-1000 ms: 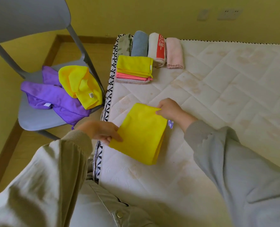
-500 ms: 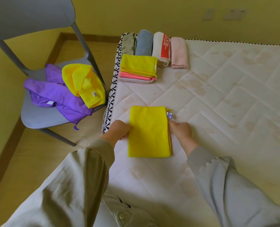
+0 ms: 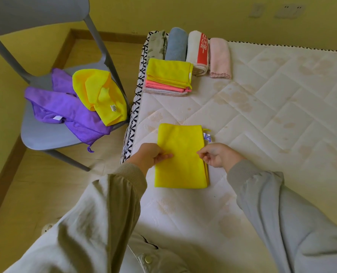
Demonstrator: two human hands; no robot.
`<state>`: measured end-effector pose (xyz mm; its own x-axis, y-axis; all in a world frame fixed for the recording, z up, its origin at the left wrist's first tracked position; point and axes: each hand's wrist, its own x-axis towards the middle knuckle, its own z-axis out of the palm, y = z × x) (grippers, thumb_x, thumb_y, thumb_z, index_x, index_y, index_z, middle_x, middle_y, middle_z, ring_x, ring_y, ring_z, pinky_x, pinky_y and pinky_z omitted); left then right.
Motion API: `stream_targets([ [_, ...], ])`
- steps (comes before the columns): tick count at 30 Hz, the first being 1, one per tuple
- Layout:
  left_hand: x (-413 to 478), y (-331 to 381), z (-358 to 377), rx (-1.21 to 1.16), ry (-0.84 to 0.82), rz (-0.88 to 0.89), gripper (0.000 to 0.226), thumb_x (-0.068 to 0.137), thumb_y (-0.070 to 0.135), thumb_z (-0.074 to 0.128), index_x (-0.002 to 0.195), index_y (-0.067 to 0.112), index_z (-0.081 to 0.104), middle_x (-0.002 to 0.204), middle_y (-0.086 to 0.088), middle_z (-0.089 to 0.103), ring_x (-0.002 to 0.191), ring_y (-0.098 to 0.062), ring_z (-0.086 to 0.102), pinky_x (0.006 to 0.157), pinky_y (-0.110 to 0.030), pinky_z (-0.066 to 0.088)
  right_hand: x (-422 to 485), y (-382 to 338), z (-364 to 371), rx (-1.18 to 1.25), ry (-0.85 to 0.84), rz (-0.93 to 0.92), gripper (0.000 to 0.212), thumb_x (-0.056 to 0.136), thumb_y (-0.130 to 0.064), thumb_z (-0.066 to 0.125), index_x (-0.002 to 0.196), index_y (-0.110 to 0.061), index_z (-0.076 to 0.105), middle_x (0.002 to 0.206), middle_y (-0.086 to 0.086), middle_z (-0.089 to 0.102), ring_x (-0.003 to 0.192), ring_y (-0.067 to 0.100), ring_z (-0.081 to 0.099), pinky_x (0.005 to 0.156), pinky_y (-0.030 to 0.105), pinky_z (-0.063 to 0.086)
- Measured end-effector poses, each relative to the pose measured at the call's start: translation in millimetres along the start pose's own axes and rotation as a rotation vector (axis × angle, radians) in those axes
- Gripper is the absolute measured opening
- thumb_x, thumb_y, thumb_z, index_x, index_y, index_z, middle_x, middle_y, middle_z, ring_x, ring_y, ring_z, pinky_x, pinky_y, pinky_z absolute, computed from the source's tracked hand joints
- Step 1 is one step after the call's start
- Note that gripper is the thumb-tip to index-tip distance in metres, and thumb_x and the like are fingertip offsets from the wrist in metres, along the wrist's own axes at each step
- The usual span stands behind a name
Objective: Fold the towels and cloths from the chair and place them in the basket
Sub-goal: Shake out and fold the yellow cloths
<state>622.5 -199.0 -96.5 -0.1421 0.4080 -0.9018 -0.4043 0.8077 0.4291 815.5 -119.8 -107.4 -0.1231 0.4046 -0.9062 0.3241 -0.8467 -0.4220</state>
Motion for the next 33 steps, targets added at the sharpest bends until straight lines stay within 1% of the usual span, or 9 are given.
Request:
stream_targets([
  [4, -1.1, -3.3, -3.5, -0.047, 0.002, 0.033, 0.05, 0.096, -0.005, 0.045, 0.141, 0.006, 0.029, 0.069, -0.016, 0.066, 0.038, -0.017, 0.062, 0.039, -0.02, 0.05, 0.6, 2.7, -2.4, 0.053, -0.014, 0.018, 0.012, 0.094, 0.005, 0.049, 0.084, -0.001, 0.05, 0.069, 0.008, 0.056, 0.034, 0.005, 0.056, 0.031, 0.01, 0.036],
  [6, -1.4, -3.1, -6.1, -0.069, 0.006, 0.059, 0.053, 0.097, -0.005, 0.044, 0.145, 0.004, 0.024, 0.083, -0.021, 0.068, 0.037, -0.016, 0.061, 0.039, -0.02, 0.05, 0.9, 0.6, -1.8, 0.119, -0.006, 0.006, 0.014, 0.095, 0.005, 0.045, 0.083, 0.0, 0.049, 0.074, 0.01, 0.054, 0.034, 0.006, 0.057, 0.031, 0.011, 0.037],
  [9, -0.3, -2.5, -12.2, -0.095, -0.006, 0.095, 0.045, 0.097, -0.005, 0.044, 0.14, 0.002, 0.032, 0.108, -0.024, 0.059, 0.042, -0.017, 0.064, 0.044, -0.023, 0.053, -0.3, -2.5, 2.0, 0.295, -0.045, -0.047, 0.011, 0.095, 0.009, 0.042, 0.094, 0.004, 0.051, 0.084, 0.015, 0.057, 0.042, 0.015, 0.064, 0.038, 0.017, 0.048],
  [17, 3.1, -9.9, -18.1, -0.23, -0.071, 0.17, 0.028, 0.096, -0.008, 0.039, 0.121, -0.002, 0.05, 0.109, -0.026, 0.059, 0.053, -0.021, 0.069, 0.047, -0.022, 0.056, -7.7, 2.7, 8.0, 0.26, -0.121, -0.105, 0.031, 0.097, 0.01, 0.035, 0.121, 0.0, 0.052, 0.121, 0.02, 0.057, 0.103, 0.033, 0.062, 0.08, 0.036, 0.054],
  [19, 2.7, -14.0, -18.1, -0.297, -0.082, 0.2, 0.02, 0.096, -0.01, 0.038, 0.104, -0.005, 0.056, 0.098, -0.025, 0.061, 0.055, -0.022, 0.069, 0.053, -0.024, 0.058, -7.6, 8.0, 6.4, 0.262, -0.143, -0.143, 0.035, 0.096, 0.011, 0.035, 0.125, -0.002, 0.05, 0.118, 0.019, 0.059, 0.095, 0.029, 0.066, 0.089, 0.039, 0.049],
  [25, -1.2, -33.2, -23.2, -0.22, -0.152, 0.351, 0.018, 0.094, -0.005, 0.047, 0.08, 0.0, 0.058, 0.083, -0.014, 0.063, 0.081, -0.021, 0.062, 0.067, -0.02, 0.058, -5.0, 29.4, 4.8, 0.435, -0.158, -0.255, 0.023, 0.092, 0.018, 0.036, 0.102, 0.005, 0.052, 0.102, 0.018, 0.061, 0.09, 0.029, 0.063, 0.072, 0.036, 0.057],
  [27, -2.4, -34.8, -24.4, -0.175, -0.141, 0.348, 0.025, 0.093, -0.008, 0.044, 0.074, 0.002, 0.058, 0.075, -0.009, 0.068, 0.08, -0.021, 0.061, 0.067, -0.023, 0.058, -6.9, 32.6, 2.4, 0.516, -0.183, -0.25, 0.009, 0.088, 0.009, 0.053, 0.085, 0.002, 0.058, 0.077, 0.016, 0.065, 0.07, 0.023, 0.067, 0.061, 0.031, 0.059],
  [29, -3.7, -34.6, -23.4, -0.174, -0.115, 0.313, 0.038, 0.088, -0.013, 0.036, 0.063, 0.003, 0.06, 0.083, -0.01, 0.069, 0.081, -0.024, 0.059, 0.075, -0.031, 0.053, -11.2, 32.0, 1.2, 0.506, -0.176, -0.199, 0.028, 0.094, 0.0, 0.049, 0.07, 0.0, 0.063, 0.057, 0.011, 0.063, 0.049, 0.014, 0.064, 0.047, 0.023, 0.054],
  [33, -8.9, -32.4, -21.2, -0.153, -0.037, 0.288, 0.027, 0.085, -0.006, 0.039, 0.067, 0.002, 0.058, 0.096, -0.014, 0.064, 0.086, -0.024, 0.055, 0.084, -0.033, 0.048, -21.1, 27.1, 2.8, 0.323, -0.093, -0.207, 0.029, 0.092, -0.001, 0.035, 0.07, -0.005, 0.053, 0.069, 0.012, 0.057, 0.051, 0.019, 0.059, 0.044, 0.021, 0.048],
])
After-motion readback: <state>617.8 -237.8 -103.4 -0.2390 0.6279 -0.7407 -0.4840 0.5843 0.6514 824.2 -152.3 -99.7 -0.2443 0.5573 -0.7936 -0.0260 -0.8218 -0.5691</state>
